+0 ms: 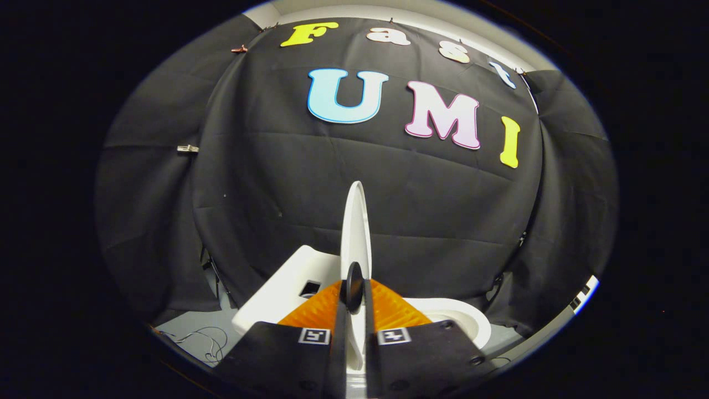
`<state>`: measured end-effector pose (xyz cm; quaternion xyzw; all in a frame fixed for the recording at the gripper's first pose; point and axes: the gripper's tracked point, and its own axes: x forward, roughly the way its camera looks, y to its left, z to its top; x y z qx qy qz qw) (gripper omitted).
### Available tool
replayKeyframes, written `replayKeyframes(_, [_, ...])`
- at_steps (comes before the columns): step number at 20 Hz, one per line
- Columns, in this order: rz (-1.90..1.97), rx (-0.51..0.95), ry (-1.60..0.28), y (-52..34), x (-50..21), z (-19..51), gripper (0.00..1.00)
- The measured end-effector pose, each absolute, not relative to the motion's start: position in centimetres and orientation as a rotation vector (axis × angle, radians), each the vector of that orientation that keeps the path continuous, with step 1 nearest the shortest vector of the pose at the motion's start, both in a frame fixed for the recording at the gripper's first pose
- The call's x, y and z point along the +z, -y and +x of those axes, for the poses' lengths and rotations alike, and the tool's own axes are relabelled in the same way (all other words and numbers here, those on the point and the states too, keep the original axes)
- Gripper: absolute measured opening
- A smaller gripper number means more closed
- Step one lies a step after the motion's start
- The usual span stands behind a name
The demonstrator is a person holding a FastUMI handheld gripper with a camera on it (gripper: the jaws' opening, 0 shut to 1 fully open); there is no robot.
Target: Open the toilet lid.
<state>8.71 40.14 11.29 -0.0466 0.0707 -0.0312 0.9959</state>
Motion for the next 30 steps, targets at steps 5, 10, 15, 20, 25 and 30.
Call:
replayKeyframes(5, [-0.076,-0.018,-0.135,-41.1,11.8,8.5,1.0])
replayKeyframes(10, [-0.068,0.009,-0.126,-40.9,12.4,8.1,0.99])
replayKeyframes(15, [-0.024,0.088,-0.076,-37.2,15.8,6.9,0.98])
replayKeyframes(20, [0.051,0.034,-0.04,-31.5,18.5,6.9,0.99])
replayKeyframes(25, [0.133,0.076,-0.092,-31.8,18.6,7.4,0.99])
replayKeyframes(30, [0.138,0.073,-0.047,-30.1,19.7,7.1,0.99])
